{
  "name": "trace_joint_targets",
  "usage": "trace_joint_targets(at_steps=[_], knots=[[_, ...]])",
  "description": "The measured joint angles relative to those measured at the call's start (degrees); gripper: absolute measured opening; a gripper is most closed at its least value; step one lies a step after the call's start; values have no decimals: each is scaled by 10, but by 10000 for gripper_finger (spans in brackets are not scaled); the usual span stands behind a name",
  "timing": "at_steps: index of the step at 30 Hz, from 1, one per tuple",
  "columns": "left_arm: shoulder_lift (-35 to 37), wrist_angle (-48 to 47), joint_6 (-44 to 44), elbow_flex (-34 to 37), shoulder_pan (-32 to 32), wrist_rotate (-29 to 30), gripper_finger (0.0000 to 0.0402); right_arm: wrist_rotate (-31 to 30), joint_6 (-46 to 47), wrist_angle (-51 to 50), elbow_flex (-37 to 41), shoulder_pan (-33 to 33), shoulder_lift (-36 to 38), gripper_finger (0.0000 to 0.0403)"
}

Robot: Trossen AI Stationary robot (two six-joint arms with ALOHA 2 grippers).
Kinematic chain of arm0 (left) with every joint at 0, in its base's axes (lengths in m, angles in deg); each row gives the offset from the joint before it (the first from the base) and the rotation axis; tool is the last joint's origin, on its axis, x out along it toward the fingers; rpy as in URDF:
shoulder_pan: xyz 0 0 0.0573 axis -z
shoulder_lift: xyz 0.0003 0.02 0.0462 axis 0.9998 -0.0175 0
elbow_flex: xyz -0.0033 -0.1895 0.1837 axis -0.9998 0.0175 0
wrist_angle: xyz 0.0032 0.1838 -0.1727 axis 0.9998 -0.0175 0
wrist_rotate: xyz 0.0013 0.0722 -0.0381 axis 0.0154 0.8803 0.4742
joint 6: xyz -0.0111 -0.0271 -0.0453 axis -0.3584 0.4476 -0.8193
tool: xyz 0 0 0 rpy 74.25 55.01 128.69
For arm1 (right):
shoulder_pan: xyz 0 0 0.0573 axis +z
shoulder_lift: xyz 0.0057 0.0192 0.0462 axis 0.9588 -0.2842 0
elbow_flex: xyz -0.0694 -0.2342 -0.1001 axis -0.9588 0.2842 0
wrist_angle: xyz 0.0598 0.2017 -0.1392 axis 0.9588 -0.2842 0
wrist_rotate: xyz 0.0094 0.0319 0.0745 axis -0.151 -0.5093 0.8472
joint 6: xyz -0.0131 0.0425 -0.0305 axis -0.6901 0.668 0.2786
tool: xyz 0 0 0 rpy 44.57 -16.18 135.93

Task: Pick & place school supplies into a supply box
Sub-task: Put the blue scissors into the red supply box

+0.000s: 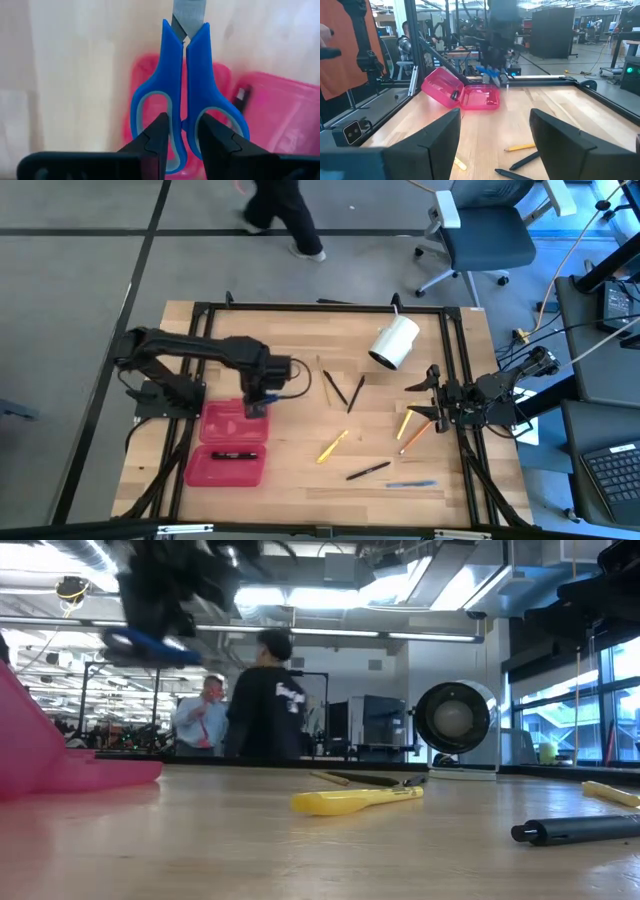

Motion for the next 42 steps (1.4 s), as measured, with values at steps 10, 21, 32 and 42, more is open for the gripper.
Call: trace_joint_targets(at_steps=[10, 21, 32, 42], knots=[[18, -6, -166, 14, 123, 14, 76, 0, 7, 0, 0, 0, 0, 242], [22, -6, -325, 73, 254, -12, 78, 0, 17, 5, 0, 0, 0, 242], [43, -6, -525, 73, 391, 8, 76, 0, 17, 15, 0, 0, 0, 242], [40, 12, -597, 73, 431, 27, 75, 0, 17, 41, 0, 0, 0, 242]])
